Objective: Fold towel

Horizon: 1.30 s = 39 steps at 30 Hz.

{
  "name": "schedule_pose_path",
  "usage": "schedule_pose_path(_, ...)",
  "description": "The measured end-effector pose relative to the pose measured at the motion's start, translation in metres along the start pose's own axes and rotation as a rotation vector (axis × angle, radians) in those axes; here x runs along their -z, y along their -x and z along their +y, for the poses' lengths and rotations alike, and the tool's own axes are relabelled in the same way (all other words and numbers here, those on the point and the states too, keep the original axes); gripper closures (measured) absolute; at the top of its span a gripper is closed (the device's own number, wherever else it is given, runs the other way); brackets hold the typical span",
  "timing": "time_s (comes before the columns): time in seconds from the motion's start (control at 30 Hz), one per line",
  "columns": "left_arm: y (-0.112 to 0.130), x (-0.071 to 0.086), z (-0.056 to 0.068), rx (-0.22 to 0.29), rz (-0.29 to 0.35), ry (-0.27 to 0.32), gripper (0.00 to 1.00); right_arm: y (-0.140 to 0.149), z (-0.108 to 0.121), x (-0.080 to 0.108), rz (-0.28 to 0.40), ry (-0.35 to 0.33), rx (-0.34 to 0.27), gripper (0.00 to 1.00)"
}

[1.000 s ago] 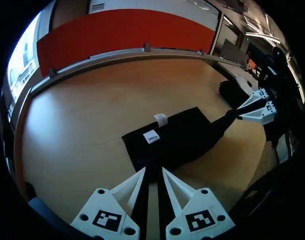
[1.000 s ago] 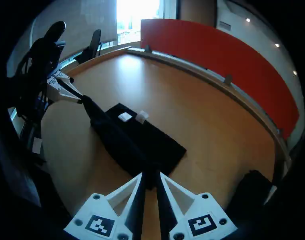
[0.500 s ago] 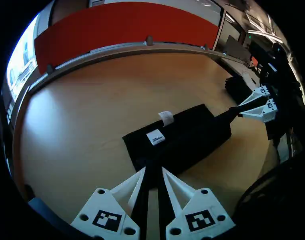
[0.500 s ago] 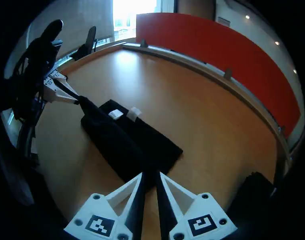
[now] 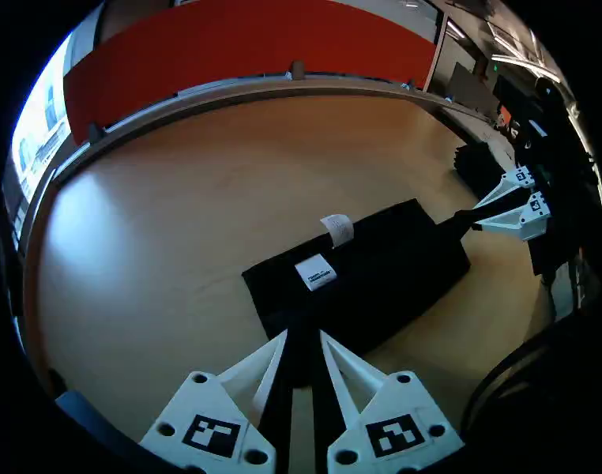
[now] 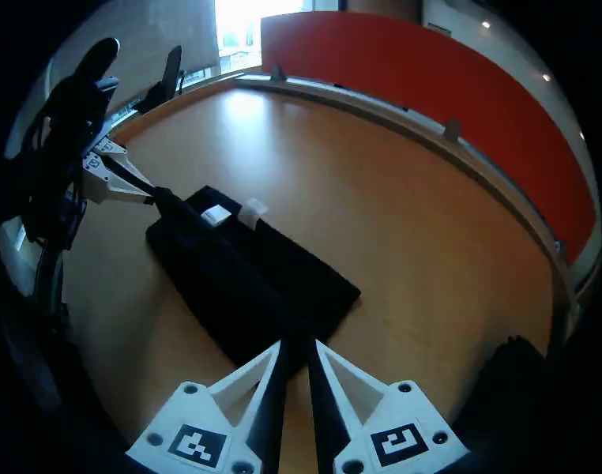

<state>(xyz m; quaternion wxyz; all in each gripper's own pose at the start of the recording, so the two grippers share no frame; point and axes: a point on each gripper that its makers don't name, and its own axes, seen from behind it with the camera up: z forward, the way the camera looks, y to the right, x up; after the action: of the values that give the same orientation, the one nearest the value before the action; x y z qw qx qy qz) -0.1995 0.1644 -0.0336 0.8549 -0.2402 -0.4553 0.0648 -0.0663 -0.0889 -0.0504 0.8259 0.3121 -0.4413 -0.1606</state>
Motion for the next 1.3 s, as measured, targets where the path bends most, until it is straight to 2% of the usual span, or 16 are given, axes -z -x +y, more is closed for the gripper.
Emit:
schedule_pose_path(0.2,0.003,-0.013,-0.004,0.007,-0.007,-0.013,0.87,0.004,0.005,-0.015,-0.010,0.000,-0.021,0.83)
schedule_pose_path(0.43,0.004,-0.022,-0.007,0.010,-0.012,-0.024,0.87,0.003,0.009,-0.023,-0.012,0.009,-0.023,0.83)
schedule_pose_path(0.6,0.003,-0.026,-0.015,0.007,-0.014,-0.047,0.71,0.002,0.016,-0.031,-0.013,0.029,-0.020,0.80)
schedule_pose_path(0.77,0.001,-0.030,-0.025,0.000,-0.015,-0.077,0.62,0.001,0.023,-0.038,-0.012,0.055,-0.014,0.69)
schedule_pose_path(0.9,0.001,-0.032,-0.030,-0.007,-0.018,-0.090,0.59,0.000,0.028,-0.042,-0.012,0.072,-0.016,0.64)
schedule_pose_path(1.1,0.000,-0.034,-0.037,-0.016,-0.019,-0.107,0.59,0.000,0.035,-0.044,-0.020,0.089,-0.011,0.49)
schedule_pose_path(1.17,-0.001,-0.035,-0.039,-0.019,-0.018,-0.114,0.59,0.000,0.038,-0.045,-0.021,0.097,-0.008,0.47)
schedule_pose_path(1.23,-0.003,-0.036,-0.041,-0.022,-0.017,-0.121,0.59,-0.002,0.041,-0.045,-0.020,0.106,-0.007,0.40)
schedule_pose_path(1.3,-0.005,-0.037,-0.044,-0.024,-0.015,-0.127,0.53,-0.003,0.045,-0.046,-0.017,0.116,-0.007,0.39)
